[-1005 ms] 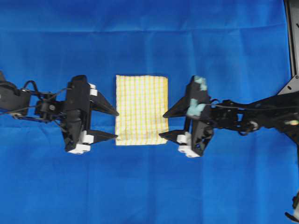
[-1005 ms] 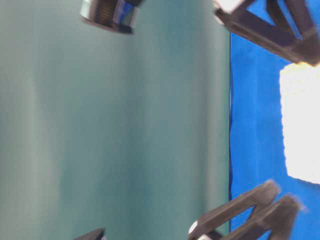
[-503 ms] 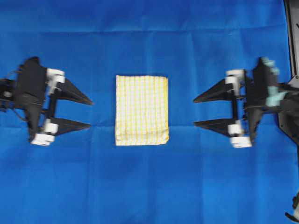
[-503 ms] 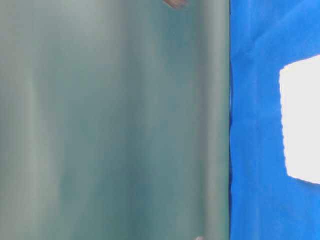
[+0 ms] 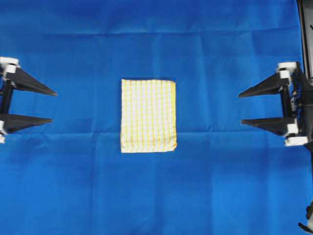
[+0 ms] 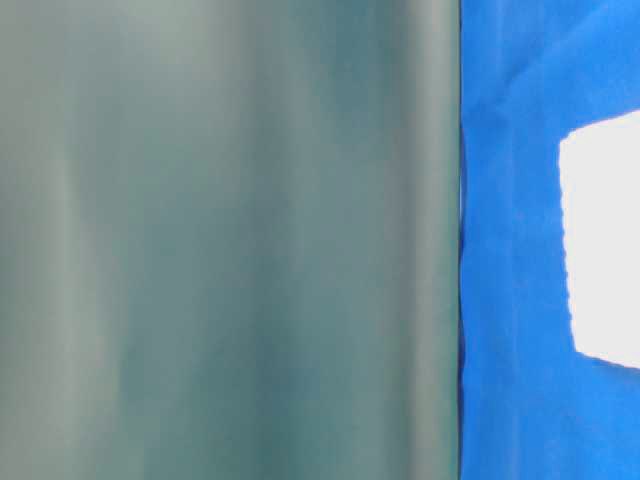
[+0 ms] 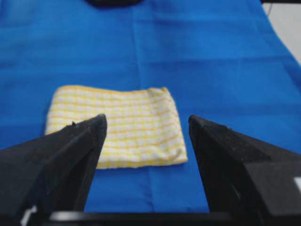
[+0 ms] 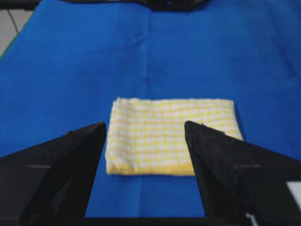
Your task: Fold the yellow towel.
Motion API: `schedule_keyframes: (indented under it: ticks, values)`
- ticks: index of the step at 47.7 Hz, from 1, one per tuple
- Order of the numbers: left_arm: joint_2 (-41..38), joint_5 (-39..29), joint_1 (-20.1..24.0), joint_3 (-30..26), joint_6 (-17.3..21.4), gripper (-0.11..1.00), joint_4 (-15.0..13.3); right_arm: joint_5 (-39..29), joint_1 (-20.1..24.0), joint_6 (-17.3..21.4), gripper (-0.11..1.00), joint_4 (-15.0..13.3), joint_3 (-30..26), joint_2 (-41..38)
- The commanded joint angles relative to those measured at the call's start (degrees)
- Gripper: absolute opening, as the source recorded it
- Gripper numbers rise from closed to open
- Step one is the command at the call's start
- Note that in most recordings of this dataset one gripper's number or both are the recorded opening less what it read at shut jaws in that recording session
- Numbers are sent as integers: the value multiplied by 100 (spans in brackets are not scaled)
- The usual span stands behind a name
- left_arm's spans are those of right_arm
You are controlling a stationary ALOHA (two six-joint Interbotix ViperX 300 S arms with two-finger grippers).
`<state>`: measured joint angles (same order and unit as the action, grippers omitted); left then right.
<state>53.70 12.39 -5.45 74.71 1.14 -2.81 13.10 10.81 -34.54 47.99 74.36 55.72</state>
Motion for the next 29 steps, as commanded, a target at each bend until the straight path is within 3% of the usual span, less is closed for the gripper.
schedule_keyframes:
  ticks: [1, 12, 29]
  values:
    - [325, -53, 88, 132, 9, 64, -9, 44, -18, -18, 69, -9, 123, 246]
    - [809, -149, 158, 510, 9, 63, 9, 114, -18, -18, 69, 0, 466, 475]
    - [853, -237, 158, 659, 18, 63, 9, 202, -18, -18, 69, 44, 563, 404]
